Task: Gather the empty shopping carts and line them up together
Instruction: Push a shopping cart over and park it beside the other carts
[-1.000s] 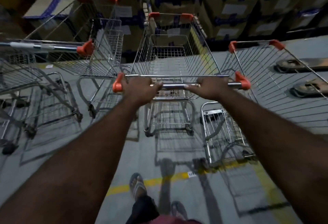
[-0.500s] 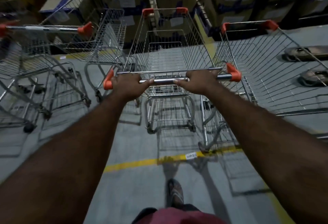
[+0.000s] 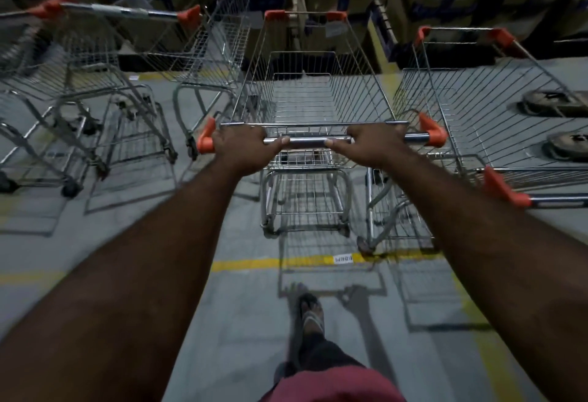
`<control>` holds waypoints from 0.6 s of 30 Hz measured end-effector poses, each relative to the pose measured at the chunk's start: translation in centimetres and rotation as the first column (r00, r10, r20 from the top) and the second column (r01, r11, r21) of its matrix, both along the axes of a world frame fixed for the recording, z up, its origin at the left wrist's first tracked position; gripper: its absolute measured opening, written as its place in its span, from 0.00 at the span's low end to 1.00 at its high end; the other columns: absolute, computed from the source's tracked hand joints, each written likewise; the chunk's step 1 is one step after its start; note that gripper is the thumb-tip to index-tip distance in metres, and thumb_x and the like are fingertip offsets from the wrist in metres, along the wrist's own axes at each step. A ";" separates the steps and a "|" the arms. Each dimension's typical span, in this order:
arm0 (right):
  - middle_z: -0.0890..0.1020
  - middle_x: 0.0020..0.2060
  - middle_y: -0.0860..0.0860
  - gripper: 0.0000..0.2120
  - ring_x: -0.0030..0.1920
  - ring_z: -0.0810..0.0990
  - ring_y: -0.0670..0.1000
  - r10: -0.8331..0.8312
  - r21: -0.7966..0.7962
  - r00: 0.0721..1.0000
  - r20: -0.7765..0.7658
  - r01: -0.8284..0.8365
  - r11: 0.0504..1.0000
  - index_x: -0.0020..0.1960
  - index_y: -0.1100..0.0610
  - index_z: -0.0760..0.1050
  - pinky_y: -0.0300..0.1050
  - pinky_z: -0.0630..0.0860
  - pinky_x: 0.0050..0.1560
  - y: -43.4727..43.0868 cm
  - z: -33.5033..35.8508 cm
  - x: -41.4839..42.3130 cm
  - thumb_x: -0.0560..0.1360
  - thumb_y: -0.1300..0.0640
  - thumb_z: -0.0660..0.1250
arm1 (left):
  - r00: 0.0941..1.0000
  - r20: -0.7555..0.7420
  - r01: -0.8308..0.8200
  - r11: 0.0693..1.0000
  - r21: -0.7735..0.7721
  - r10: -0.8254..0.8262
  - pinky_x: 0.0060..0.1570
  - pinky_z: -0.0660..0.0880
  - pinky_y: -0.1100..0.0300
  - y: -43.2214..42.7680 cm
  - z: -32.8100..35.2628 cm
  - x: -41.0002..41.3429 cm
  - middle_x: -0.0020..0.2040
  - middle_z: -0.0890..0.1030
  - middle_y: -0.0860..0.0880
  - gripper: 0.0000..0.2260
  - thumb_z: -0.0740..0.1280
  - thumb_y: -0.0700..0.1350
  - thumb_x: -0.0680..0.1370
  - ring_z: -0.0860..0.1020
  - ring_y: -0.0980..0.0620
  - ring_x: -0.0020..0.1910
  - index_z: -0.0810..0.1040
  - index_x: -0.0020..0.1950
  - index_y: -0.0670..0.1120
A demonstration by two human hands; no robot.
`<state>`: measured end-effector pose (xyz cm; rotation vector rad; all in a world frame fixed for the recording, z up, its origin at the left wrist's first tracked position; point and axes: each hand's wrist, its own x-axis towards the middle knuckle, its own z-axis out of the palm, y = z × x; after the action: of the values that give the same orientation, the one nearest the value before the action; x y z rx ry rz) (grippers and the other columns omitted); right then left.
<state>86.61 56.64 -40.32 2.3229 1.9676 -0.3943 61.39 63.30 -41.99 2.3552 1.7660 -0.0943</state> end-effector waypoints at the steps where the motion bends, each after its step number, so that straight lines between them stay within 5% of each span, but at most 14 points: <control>1: 0.76 0.69 0.55 0.43 0.71 0.71 0.60 0.001 -0.004 1.000 0.003 -0.001 1.000 0.74 0.50 0.70 0.69 0.49 0.73 -0.6 0.0 -0.2 0.73 0.22 0.48 | 1.000 0.000 -0.003 1.000 0.006 0.003 0.68 0.58 0.35 -0.8 0.1 -0.2 0.58 0.80 0.43 0.31 0.49 0.76 0.76 0.74 0.38 0.64 0.77 0.49 0.53; 18: 0.82 0.59 0.53 0.40 0.64 0.76 0.59 0.045 0.041 0.999 0.021 -0.046 0.998 0.67 0.52 0.75 0.65 0.55 0.70 -8.3 0.0 -3.1 0.74 0.23 0.48 | 0.999 0.033 -0.028 1.000 0.002 0.028 0.70 0.57 0.34 -8.8 -0.1 -3.4 0.59 0.80 0.42 0.27 0.51 0.75 0.76 0.73 0.37 0.66 0.73 0.46 0.54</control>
<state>83.47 48.33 -40.37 2.2923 2.0348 -0.3289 58.01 54.52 -42.07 2.3200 1.7841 -0.0495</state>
